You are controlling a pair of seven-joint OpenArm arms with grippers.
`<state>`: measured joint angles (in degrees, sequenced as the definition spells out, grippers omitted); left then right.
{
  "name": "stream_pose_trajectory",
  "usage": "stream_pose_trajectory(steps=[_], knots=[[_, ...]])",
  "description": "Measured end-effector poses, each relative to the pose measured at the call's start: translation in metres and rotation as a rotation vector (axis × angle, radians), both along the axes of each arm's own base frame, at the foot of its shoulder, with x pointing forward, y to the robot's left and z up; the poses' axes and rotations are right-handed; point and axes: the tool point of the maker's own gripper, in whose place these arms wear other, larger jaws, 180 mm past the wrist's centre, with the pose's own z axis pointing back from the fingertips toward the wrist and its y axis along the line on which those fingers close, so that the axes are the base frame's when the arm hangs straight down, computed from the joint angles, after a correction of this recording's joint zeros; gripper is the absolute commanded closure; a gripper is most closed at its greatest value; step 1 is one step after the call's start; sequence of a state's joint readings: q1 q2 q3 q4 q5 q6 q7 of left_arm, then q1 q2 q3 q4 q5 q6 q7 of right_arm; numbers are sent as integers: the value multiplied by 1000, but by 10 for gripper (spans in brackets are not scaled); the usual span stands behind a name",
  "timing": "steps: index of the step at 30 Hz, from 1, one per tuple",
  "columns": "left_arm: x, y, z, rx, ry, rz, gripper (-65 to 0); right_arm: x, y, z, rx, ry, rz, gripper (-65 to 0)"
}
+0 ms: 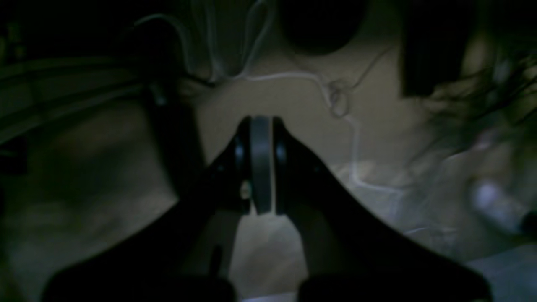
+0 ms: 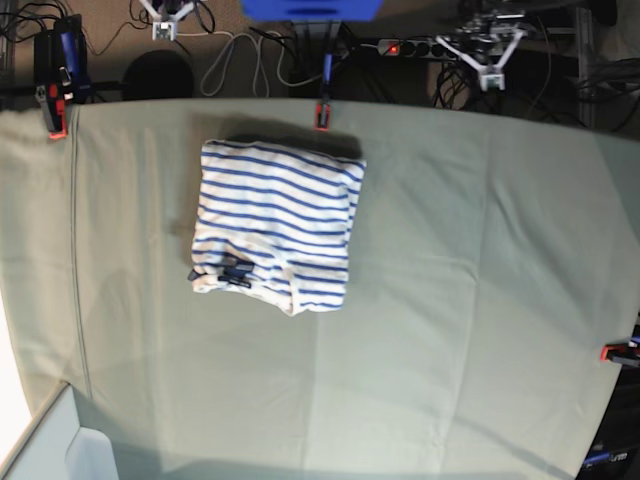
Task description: Layout the t-shirt on the table in an organized manner, then fold the t-shirt properly
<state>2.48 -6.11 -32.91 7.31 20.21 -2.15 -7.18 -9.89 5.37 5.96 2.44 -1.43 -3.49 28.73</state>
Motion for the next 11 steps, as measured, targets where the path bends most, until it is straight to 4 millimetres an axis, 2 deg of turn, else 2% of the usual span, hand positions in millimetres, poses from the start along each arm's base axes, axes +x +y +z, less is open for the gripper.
stream_pose_trajectory(steps=[2,5,8,11], knots=[[-2,-20,-3,-16,20,-44,0,5,-3,0,-40,2,29,0],[0,-45,-6,-50,20,-75,0,3,3,-1,-31,16,75,0],[4,-49,-6,-55,12,-78,0,-8,6,-4,-22,76,100,0],[3,-44,-6,-46,14,-78,0,-6,12,-6,-12,85,97,0]])
